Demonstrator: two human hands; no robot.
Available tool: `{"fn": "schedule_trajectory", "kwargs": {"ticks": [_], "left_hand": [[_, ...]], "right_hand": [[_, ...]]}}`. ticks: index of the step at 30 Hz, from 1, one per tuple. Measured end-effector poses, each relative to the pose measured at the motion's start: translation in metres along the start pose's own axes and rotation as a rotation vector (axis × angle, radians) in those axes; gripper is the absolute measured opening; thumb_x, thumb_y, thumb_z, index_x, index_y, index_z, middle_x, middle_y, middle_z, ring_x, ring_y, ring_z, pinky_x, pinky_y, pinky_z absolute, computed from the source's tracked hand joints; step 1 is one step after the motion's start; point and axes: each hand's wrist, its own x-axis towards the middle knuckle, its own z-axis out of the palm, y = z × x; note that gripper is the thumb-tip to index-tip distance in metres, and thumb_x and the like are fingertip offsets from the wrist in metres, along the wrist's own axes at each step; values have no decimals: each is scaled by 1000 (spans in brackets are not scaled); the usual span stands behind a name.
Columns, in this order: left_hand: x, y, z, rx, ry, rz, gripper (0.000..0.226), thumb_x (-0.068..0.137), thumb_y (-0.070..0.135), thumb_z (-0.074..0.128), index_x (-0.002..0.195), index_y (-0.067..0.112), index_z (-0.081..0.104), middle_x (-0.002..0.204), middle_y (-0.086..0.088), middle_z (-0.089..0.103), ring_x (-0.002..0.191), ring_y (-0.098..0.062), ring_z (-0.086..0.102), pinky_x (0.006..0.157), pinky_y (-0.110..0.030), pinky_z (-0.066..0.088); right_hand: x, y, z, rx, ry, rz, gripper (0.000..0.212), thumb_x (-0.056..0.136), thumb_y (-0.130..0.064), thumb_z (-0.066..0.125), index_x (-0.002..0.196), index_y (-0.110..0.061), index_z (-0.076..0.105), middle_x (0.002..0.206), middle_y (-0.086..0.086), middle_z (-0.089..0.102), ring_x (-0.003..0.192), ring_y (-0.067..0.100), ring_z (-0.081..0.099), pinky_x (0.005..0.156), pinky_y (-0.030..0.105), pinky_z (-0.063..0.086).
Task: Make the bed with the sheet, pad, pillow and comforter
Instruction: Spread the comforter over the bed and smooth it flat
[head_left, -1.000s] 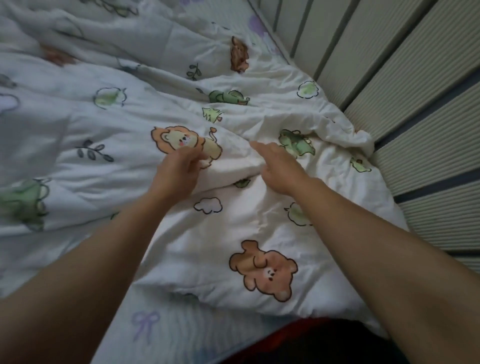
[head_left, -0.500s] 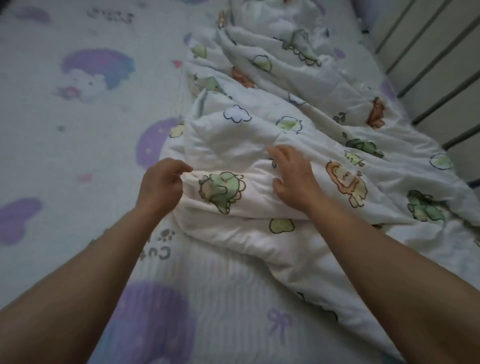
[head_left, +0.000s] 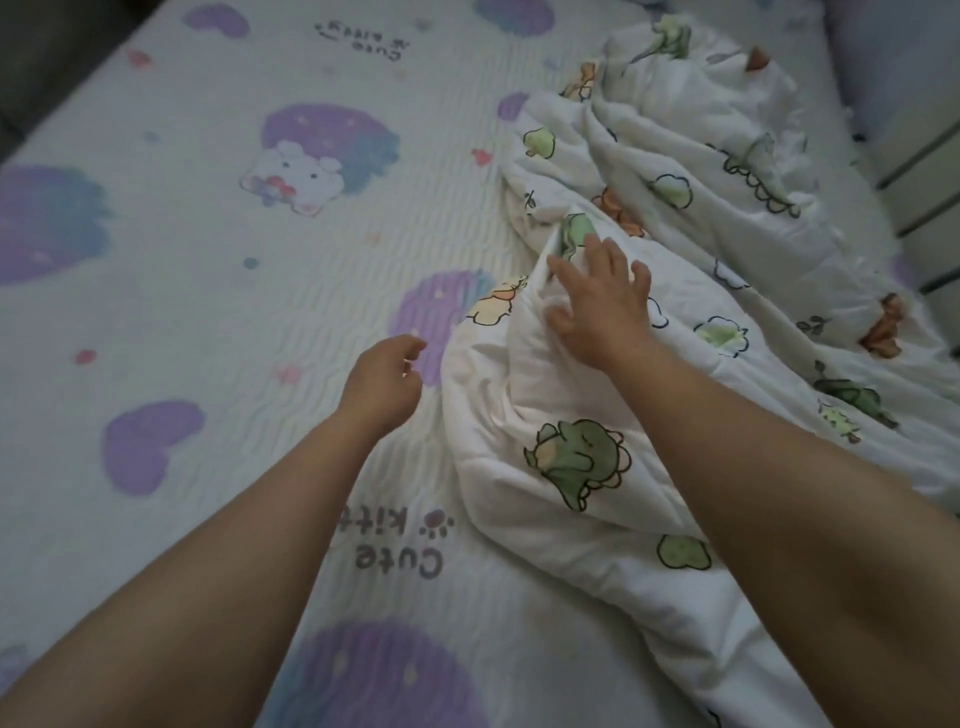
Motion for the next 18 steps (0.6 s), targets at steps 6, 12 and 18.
{"fn": "schedule_trajectory", "kwargs": {"ticks": [6, 12, 18], "left_hand": [[43, 27, 42, 3, -85, -96, 58, 96, 21, 49, 148, 8, 27, 153, -9, 31, 138, -25, 35, 113, -32, 27], [36, 49, 83, -264, -176, -308, 83, 84, 16, 62, 151, 22, 12, 135, -7, 53, 125, -28, 47, 94, -31, 43], [9, 111, 121, -292, -374, -156, 3, 70, 15, 58, 72, 17, 57, 60, 3, 49, 48, -6, 41, 51, -21, 33]], "right_hand": [[43, 24, 12, 93, -139, 126, 57, 87, -46, 52, 140, -38, 32, 154, 13, 14, 138, 36, 23, 106, 54, 21], [27, 68, 26, 111, -242, 44, 73, 85, -11, 48, 148, -35, 19, 117, 18, 50, 105, 40, 54, 80, 41, 43], [-2, 169, 19, 57, -160, 248, 76, 90, -14, 50, 152, -29, 9, 133, 20, 41, 115, 40, 49, 91, 46, 45]]}}
